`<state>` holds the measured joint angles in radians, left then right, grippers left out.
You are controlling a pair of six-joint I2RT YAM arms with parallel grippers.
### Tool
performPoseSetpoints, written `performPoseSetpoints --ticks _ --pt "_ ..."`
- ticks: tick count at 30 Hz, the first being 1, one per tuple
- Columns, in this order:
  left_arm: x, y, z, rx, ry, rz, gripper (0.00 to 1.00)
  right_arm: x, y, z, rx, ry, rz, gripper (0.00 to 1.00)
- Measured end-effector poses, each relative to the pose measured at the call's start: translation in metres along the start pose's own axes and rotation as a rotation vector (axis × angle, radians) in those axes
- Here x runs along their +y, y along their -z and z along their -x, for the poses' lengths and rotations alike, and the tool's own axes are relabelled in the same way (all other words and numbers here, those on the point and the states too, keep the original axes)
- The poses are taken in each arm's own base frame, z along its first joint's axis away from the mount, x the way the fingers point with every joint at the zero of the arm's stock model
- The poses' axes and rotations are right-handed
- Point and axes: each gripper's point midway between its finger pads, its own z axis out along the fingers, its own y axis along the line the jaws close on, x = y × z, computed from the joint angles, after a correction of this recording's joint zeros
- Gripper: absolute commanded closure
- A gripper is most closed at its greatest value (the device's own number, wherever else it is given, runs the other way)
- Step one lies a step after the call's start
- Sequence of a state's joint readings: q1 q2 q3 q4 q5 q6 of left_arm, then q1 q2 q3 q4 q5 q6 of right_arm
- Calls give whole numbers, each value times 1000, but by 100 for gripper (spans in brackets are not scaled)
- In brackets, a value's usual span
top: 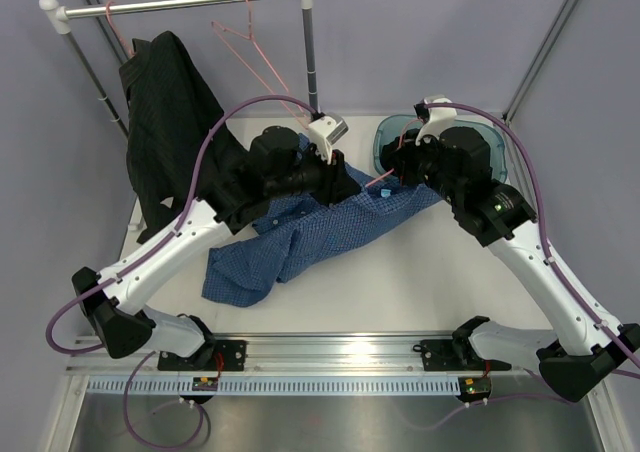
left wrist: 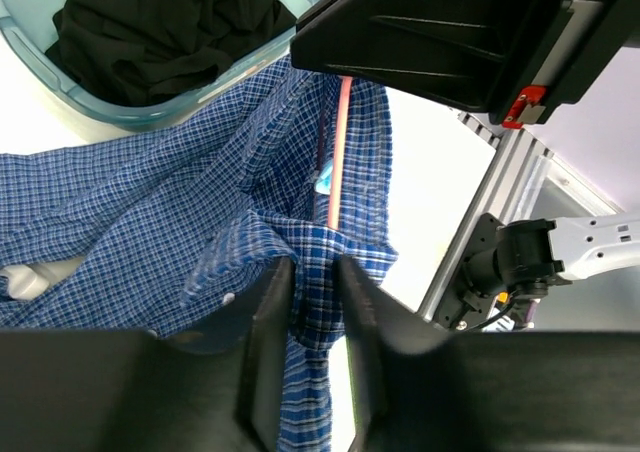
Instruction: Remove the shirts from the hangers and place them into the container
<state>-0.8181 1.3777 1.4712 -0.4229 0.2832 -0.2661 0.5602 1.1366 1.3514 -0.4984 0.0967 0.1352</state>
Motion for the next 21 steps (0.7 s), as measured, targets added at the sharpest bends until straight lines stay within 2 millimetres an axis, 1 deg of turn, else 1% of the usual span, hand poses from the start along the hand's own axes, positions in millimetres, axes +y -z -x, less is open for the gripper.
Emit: performPoseSetpoints --ticks 2,3,5,12,16,21 --pt "-1 0 0 -1 6 -2 85 0 0 0 0 0 -1 100" --pt "-2 0 1 -4 8 -4 93 -1 -1 -1 1 0 -4 100" --pt "-3 -1 2 -8 9 -5 100 -3 -1 -4 6 -1 -14 100" --pt "0 3 5 -26 7 17 100 -12 -5 -17 27 -9 -61 100" --pt "-1 14 9 -50 -1 30 100 -20 -2 -22 27 -18 -106 100" --pt "-1 34 3 -63 -13 48 100 -30 5 -16 -1 -32 -162 100"
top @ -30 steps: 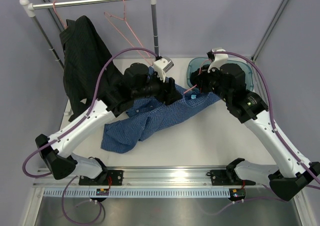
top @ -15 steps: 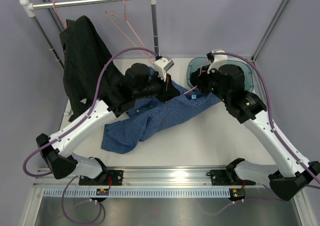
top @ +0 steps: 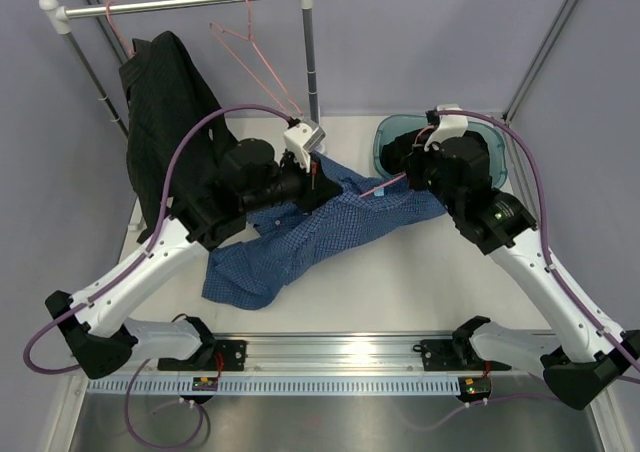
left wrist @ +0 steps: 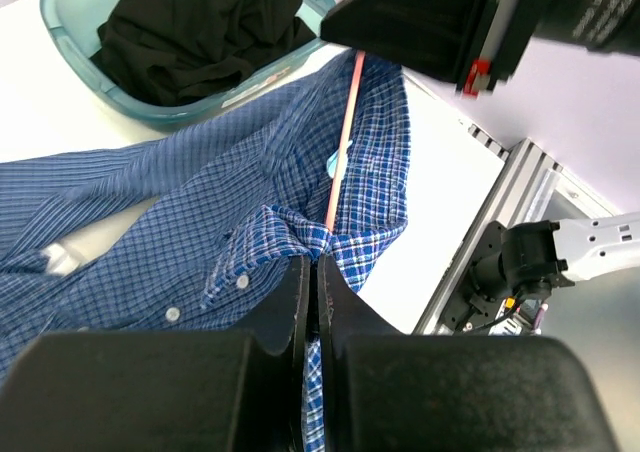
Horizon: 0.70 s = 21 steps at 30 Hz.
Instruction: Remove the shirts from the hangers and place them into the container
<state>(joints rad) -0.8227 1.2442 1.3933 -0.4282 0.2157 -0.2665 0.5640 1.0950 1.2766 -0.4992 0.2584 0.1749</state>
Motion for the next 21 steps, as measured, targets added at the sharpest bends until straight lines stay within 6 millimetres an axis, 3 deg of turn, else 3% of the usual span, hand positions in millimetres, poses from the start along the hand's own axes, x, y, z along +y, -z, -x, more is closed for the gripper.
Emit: performPoseSetpoints --ticks 9,15,21 --pt "6 37 -12 -19 -16 54 100 -13 5 1 -10 -21 -78 100" --pt "7 60 -25 -43 -16 67 100 -13 9 -3 14 -43 -92 100" --pt "3 73 -37 -66 8 44 100 -9 15 7 8 -84 -90 100"
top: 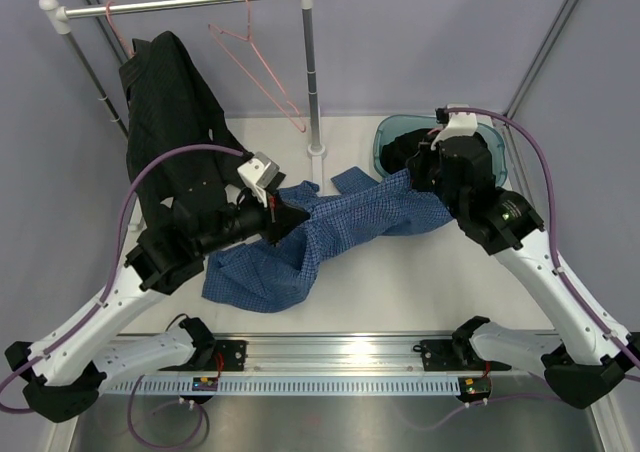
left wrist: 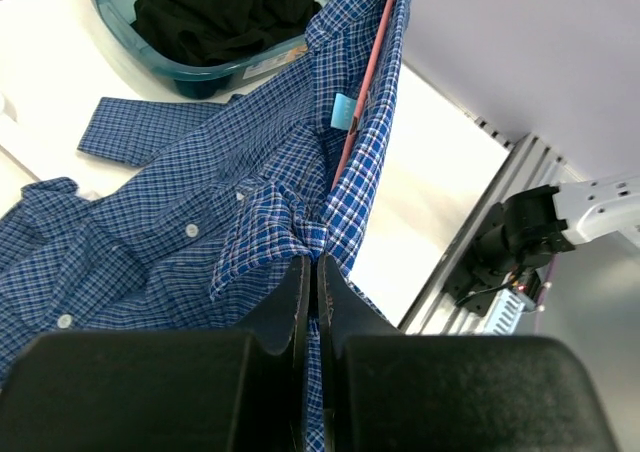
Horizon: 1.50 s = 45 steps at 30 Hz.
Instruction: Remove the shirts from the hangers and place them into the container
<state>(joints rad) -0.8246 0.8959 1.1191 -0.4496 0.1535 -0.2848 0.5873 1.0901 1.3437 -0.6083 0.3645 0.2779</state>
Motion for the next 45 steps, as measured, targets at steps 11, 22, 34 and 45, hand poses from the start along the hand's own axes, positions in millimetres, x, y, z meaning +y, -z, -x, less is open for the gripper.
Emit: performPoseSetpoints --ticks 11,22,34,45 --pt "-9 -1 -10 -17 52 -61 100 -4 7 8 24 -9 -34 100" --pt "-9 -6 -13 -42 63 -79 100 -13 12 24 33 5 -111 100" --pt "-16 -7 -12 -4 75 -100 100 -17 6 41 -39 -81 -171 100" --pt "-7 -29 -59 106 116 -105 86 2 14 47 -107 -134 -16 100"
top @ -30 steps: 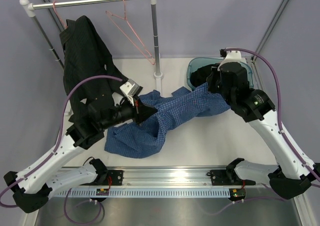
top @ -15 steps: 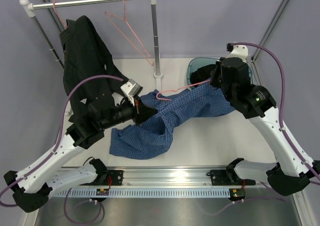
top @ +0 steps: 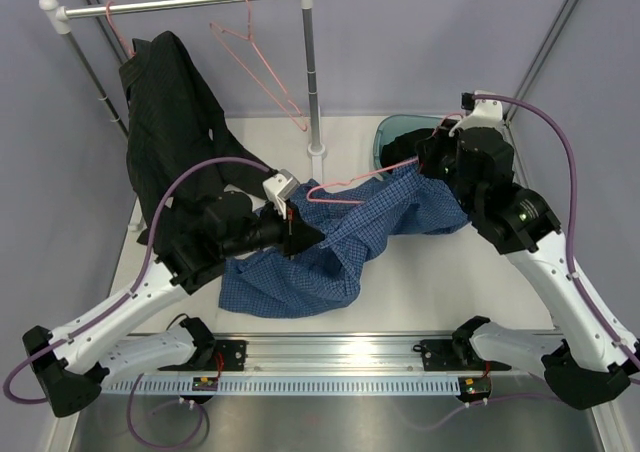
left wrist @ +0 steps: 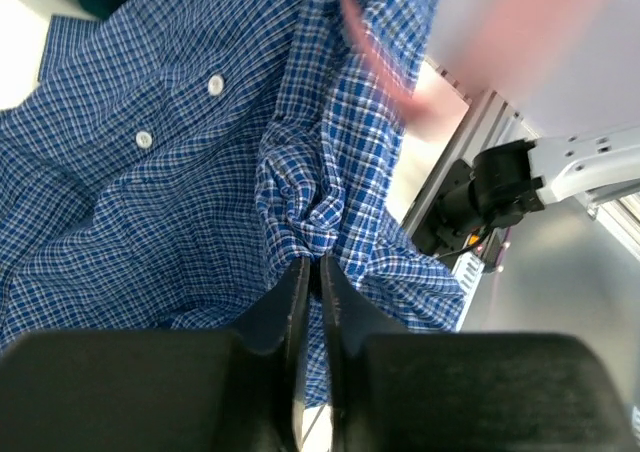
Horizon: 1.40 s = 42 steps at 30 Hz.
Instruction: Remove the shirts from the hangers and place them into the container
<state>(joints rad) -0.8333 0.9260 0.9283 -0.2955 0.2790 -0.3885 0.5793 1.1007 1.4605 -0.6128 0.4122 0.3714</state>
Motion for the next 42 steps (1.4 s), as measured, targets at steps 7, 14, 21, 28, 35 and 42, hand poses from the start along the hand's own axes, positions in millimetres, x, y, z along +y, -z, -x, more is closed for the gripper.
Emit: performPoseSetpoints --ticks 7,14,21,28,35,42 --pt "11 -10 -20 41 14 15 53 9 19 0 -41 -35 123 100" --pt "16 -8 -18 33 -24 40 9 13 25 -7 -37 -38 175 100" --pt "20 15 12 -4 -111 125 1 8 18 -30 6 12 173 100" --pt "33 53 57 -91 -208 251 1 13 12 -33 10 54 196 100" --pt "29 71 92 -124 -267 270 1 14 -2 -42 29 107 195 100" --pt "-3 51 114 -109 -289 99 1 19 -25 -59 77 158 192 100"
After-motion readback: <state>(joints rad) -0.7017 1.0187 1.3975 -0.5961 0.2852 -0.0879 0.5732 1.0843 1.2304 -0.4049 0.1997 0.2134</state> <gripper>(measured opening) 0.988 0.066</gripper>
